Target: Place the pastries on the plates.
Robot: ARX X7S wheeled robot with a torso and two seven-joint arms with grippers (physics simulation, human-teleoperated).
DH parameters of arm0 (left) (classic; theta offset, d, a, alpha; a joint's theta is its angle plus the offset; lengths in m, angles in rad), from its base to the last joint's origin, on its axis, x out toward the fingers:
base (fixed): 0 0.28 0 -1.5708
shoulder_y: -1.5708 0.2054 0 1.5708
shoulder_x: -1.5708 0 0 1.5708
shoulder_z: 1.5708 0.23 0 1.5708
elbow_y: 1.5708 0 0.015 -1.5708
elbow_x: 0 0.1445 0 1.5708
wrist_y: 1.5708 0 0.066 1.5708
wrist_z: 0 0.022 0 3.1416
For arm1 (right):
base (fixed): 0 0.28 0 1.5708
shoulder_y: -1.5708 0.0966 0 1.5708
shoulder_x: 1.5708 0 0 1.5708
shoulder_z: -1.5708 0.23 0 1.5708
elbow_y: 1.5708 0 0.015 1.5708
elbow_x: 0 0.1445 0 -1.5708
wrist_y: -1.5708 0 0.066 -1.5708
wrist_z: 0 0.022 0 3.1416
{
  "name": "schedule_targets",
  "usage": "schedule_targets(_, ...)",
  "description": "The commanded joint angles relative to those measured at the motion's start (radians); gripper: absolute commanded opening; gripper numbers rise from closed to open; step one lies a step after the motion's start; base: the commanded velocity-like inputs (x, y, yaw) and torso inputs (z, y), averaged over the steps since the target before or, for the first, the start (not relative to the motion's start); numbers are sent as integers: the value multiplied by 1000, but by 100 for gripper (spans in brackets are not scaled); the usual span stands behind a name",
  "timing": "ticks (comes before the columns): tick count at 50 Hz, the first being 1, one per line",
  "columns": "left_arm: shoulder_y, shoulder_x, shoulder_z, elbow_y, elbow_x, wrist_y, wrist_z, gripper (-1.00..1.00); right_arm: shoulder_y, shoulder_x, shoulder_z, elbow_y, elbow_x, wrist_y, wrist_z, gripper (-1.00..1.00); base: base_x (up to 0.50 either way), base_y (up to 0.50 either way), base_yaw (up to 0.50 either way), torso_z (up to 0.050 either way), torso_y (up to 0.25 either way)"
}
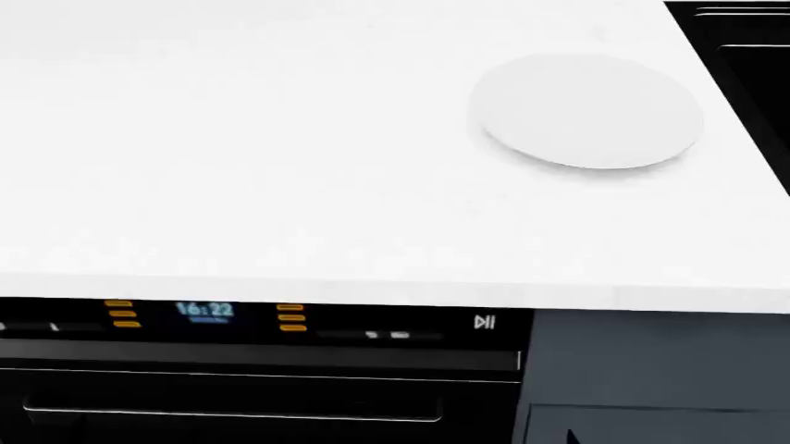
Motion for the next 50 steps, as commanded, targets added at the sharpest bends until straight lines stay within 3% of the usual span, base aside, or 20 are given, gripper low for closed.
schedule_targets(1,0,-10,11,0,-10,0,-11,100,-7,19,-30,-19,-9,8,24,100,0,0,0,0,0)
schedule_targets(16,-6,-53,68,-15,-44,-22,-62,100,-7,56,-63,-24,30,-8,78,100,0,0,0,0,0)
schedule_targets(50,-14,-96,117,-16,-70,-41,-123,100,-7,102,-115,-19,63,-18,124,100,0,-500,0,0,0)
